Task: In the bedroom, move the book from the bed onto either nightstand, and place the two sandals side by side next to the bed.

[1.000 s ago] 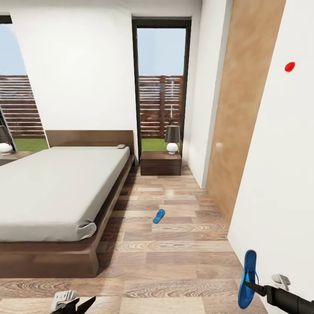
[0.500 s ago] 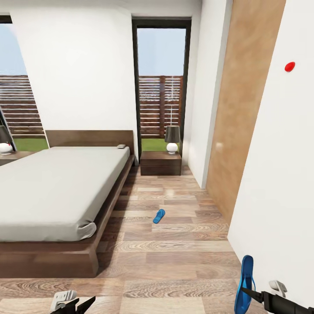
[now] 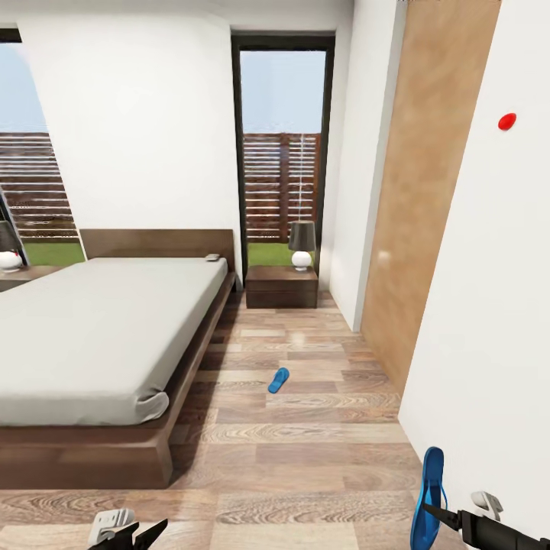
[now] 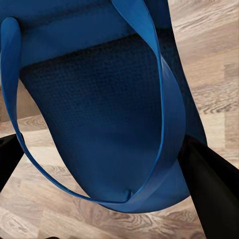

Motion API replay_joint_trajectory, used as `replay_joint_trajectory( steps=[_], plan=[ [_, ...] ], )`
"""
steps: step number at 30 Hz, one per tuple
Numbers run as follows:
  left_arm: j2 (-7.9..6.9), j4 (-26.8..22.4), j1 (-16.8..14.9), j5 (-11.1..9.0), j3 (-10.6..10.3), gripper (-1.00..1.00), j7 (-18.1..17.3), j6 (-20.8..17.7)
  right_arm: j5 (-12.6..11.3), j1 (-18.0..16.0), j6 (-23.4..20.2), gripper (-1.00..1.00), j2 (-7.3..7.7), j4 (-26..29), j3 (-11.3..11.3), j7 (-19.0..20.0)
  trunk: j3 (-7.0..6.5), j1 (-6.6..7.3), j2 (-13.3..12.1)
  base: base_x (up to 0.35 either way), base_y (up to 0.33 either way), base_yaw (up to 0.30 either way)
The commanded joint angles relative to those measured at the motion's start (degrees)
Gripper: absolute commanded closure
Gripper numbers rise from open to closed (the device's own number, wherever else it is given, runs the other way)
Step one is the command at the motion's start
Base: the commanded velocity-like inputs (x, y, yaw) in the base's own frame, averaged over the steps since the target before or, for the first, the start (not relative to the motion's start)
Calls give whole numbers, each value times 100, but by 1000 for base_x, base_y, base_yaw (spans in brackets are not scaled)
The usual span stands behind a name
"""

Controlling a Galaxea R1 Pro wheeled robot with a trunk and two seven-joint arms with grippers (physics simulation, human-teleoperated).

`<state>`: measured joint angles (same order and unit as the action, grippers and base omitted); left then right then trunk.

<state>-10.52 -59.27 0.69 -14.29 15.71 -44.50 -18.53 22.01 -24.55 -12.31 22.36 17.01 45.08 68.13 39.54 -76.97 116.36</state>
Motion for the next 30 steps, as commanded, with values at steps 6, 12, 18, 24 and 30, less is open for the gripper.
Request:
replay_joint_trajectory(
  steps=[6, 12, 18, 24, 30],
  plan=[
    [-2, -6, 2, -47, 3, -100, -6, -49, 34, -6, -61, 100, -4, 4, 45, 32, -103, 133, -240, 0, 0, 0],
    [-3, -6, 2, -47, 2, -100, -14, -46, 32, -6, -61, 100, -4, 4, 48, 33, -103, 133, -240, 0, 0, 0],
    [0, -6, 2, -47, 2, -100, -13, -46, 31, -6, -61, 100, -4, 4, 45, 33, -103, 133, -240, 0, 0, 0],
    [1, -6, 2, -47, 2, -100, -15, -46, 27, -6, -58, 100, -4, 4, 46, 30, -82, 133, -240, 0, 0, 0],
    [1, -6, 2, -47, 2, -100, -10, -46, 25, -6, -53, 100, -4, 4, 48, 25, -30, 133, -240, 0, 0, 0]
  ],
)
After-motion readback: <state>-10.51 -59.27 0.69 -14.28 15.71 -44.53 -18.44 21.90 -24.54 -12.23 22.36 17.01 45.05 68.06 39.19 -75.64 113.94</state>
